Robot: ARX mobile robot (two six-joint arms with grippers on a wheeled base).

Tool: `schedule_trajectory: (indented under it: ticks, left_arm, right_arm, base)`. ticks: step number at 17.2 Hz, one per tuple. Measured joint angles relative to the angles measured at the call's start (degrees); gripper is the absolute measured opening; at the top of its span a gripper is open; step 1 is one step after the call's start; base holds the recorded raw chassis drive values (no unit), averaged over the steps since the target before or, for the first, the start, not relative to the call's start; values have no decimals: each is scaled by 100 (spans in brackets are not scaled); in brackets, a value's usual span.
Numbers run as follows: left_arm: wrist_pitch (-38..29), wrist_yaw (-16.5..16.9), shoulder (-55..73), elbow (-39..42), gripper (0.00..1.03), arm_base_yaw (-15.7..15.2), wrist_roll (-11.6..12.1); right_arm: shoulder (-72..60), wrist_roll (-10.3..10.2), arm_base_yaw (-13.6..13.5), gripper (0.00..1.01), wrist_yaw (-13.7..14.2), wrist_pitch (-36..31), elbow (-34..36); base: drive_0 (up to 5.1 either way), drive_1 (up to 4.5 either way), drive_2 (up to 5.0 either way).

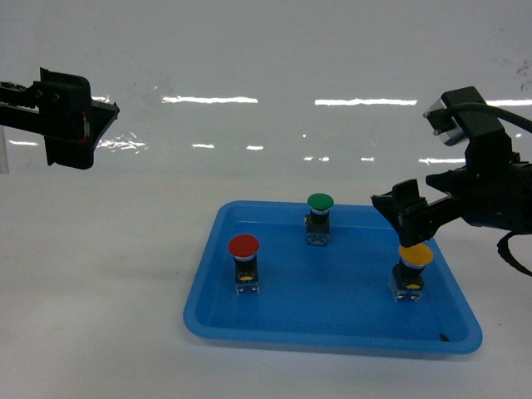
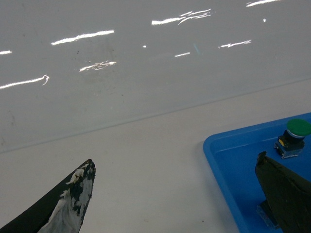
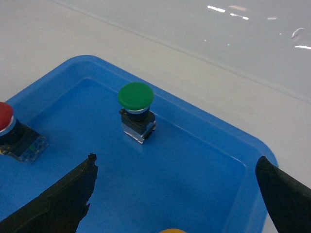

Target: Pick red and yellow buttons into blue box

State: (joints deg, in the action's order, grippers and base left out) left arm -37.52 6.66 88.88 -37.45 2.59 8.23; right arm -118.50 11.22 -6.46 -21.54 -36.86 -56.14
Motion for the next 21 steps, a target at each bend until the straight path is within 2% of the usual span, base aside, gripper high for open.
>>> schedule_trajectory:
  ticks: [3, 5, 8, 12, 21]
  left_arm:
    - [0, -2, 0, 0, 98, -2, 0]
    - [-2, -2, 0, 0, 98, -2, 2]
    - [0, -2, 0, 0, 98, 0, 2]
    - [2, -2, 0, 0, 98, 0, 2]
    - [0, 0, 0, 0, 98, 0, 2]
  right_arm:
    - [-7, -2, -46, 98, -11, -149, 229]
    - [-74, 7, -74, 98, 138, -284, 345]
    - [-181, 39, -105, 98, 186, -391, 518]
    - [-433, 46, -96, 98, 369, -439, 527]
    - [-669, 50, -52, 98, 468, -562, 555]
  base:
    - [0, 0, 0]
    - [0, 0, 0]
    - [0, 0, 0]
    - [0, 0, 0]
    - [0, 0, 0]
